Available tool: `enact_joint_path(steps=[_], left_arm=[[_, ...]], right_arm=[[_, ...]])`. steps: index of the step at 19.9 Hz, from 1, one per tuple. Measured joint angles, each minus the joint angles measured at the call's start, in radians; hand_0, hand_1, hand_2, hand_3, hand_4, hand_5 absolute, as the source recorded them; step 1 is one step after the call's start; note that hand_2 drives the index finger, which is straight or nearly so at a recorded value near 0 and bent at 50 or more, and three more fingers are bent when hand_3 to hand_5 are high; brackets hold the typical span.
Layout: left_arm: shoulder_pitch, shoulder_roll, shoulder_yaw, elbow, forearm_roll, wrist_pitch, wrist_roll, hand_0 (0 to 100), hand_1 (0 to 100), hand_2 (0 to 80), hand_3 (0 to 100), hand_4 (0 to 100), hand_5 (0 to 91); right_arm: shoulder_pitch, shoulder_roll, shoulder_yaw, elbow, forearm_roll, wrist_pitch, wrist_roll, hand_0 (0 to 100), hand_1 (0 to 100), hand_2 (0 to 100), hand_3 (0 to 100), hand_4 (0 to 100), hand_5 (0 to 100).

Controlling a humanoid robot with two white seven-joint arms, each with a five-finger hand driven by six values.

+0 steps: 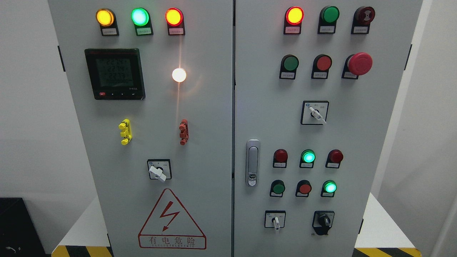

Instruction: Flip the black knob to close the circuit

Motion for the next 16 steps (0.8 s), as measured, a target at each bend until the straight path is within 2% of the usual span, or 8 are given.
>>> enact_joint_path(steps=[6,12,15,16], left_arm=[[0.0,0.0,0.0,0.0,0.0,0.0,0.0,12,56,0.0,0,0,0.0],[0.0,0.0,0.0,0.0,0.0,0.0,0.0,12,56,0.0,0,0,0.0],[0.0,0.0,0.0,0.0,0.0,0.0,0.0,12,56,0.0,0,0,0.0],[0.0,0.0,0.0,0.0,0.0,0.0,0.0,12,56,0.0,0,0,0.0]], right_arm=[[0.015,-0.017,0.003,-0.149,0.113,0.004,-0.129,0,6,13,29,34,32],[0.043,-0.027,0.003,-0.312,0.24,0.019,-0.182,0,7,21,35,38,37],[0.05,-0.029,-0.006,-0.384,0.334,0.02,-0.195,0,7,30,42,44,41],[0.052,-0.029,-0.011,-0.406,0.371,0.02,-0.198,0,6,34,48,47,43]])
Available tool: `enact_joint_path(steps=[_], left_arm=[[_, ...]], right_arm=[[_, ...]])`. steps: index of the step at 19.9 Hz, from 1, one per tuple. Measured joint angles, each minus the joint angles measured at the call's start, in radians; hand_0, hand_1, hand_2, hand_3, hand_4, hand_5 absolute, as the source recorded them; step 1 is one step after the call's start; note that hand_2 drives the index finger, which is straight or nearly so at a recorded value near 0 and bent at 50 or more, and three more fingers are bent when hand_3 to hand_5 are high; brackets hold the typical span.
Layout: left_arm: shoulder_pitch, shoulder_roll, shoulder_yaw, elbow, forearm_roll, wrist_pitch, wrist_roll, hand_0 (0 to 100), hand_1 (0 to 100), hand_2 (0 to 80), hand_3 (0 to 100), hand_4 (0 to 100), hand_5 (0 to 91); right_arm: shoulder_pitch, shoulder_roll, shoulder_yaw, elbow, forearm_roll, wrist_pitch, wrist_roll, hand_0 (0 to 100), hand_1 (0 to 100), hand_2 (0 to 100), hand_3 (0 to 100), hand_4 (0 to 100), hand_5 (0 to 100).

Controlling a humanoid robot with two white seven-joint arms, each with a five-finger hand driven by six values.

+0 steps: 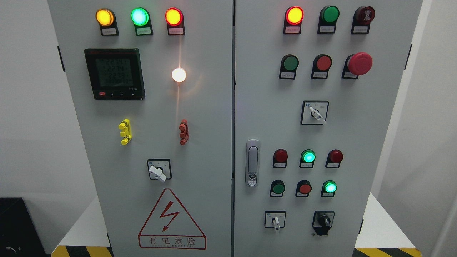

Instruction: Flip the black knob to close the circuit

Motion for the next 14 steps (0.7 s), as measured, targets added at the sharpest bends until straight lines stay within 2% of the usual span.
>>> enact_joint_path(steps=[4,14], left_arm=[[0.0,0.0,0.0,0.0,0.0,0.0,0.0,12,56,0.0,0,0,0.0],[0.0,0.0,0.0,0.0,0.0,0.0,0.0,12,56,0.0,0,0,0.0]], right_arm=[[0.003,0.0,-0.025,-0.089,0.138,-0.004,-0.009,0,6,46,61,55,52],[-0.006,0.013,-0.114,-0.291,0.364,-0.011,0.0,0,7,60,75,70,70]])
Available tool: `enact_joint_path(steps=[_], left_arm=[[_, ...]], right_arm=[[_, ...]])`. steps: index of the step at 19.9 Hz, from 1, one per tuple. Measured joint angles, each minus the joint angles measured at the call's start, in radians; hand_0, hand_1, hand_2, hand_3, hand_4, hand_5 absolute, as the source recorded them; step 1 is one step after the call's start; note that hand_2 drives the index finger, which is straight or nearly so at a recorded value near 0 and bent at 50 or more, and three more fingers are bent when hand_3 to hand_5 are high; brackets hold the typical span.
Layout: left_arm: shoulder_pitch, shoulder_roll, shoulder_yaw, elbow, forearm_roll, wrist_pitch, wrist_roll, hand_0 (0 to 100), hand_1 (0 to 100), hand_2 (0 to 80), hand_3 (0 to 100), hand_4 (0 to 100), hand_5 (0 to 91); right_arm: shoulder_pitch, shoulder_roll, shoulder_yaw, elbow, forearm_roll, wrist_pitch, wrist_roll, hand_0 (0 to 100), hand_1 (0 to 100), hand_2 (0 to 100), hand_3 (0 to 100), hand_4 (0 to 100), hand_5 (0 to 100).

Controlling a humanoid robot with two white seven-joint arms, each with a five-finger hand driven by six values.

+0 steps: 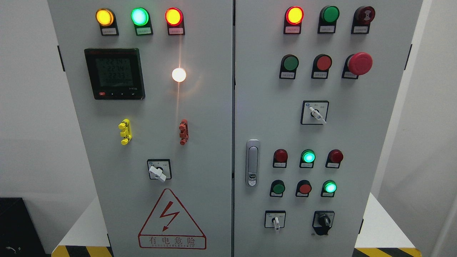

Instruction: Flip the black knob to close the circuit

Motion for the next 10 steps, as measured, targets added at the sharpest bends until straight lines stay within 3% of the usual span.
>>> enact_joint_path(steps=[5,10], left_arm=[[0.0,0.0,0.0,0.0,0.0,0.0,0.0,12,56,0.0,0,0,0.0],[0.0,0.0,0.0,0.0,0.0,0.0,0.0,12,56,0.0,0,0,0.0]], right_arm=[[-0.022,0.01,-0.038,-0.08,0.074,0.0,0.003,0,7,73,88,80,83],[-0.06,0.017,-0.062,-0.134,0.111,0.006,0.005,0,7,84,96,87,90]])
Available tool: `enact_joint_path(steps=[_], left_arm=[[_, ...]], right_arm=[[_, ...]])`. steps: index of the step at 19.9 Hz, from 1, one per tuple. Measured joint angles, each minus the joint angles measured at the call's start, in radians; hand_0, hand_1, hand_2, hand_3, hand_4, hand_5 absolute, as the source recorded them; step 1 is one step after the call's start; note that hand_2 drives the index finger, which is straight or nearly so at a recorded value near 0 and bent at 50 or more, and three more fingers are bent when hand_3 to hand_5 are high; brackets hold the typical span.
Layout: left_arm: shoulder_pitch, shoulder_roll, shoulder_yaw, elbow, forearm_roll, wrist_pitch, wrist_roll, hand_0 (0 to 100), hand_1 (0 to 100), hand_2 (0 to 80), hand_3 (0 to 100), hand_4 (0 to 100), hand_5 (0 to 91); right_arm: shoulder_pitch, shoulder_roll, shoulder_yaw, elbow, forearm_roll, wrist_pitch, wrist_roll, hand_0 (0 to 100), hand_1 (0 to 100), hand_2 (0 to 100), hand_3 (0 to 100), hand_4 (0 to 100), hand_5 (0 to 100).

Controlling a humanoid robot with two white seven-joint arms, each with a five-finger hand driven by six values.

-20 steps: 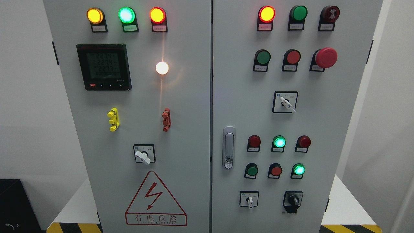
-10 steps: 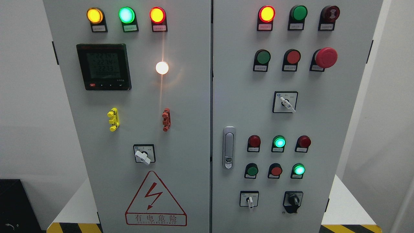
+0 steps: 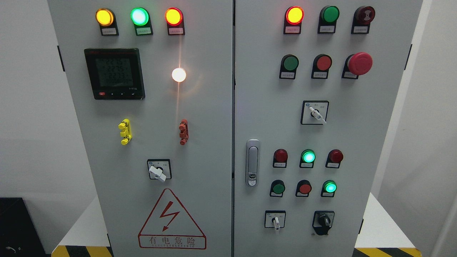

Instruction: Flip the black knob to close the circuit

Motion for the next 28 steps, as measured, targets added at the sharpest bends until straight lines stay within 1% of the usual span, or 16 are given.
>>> enact_joint_path(steps=[3,5,8,13,18,24,28], left_arm=[[0.0,0.0,0.0,0.0,0.0,0.0,0.0,12,56,0.0,0,0,0.0],[0.0,0.0,0.0,0.0,0.0,0.0,0.0,12,56,0.0,0,0,0.0],[0.0,0.0,0.0,0.0,0.0,0.0,0.0,12,56,0.0,0,0,0.0],[0.0,0.0,0.0,0.0,0.0,0.0,0.0,12,56,0.0,0,0,0.0],[0.0,0.0,0.0,0.0,0.0,0.0,0.0,12,56,0.0,0,0,0.0],[0.0,0.0,0.0,0.0,0.0,0.0,0.0,12,56,0.0,0,0,0.0],[0.0,0.0,0.0,0.0,0.0,0.0,0.0,12,56,0.0,0,0,0.0]], right_arm=[[-0.034,0.003,-0.01,-0.024,0.014,0.021,-0.001,0,6,89,100,91,93],[-0.059,0.004,-0.015,-0.036,0.02,0.033,0.014,0,3,91,100,94,94],[-0.085,0.006,-0.023,-0.053,0.039,0.043,0.029,0,1,92,100,96,94],[-0.108,0.007,-0.05,-0.084,0.077,0.057,0.036,0,0,93,100,98,95],[-0.131,0.006,-0.071,-0.11,0.096,0.078,0.061,0,1,93,100,98,96],[-0.16,0.004,-0.098,-0.139,0.112,0.087,0.071,0,1,93,100,98,96],[-0.182,0.002,-0.109,-0.152,0.123,0.114,0.083,0,1,93,100,98,96]])
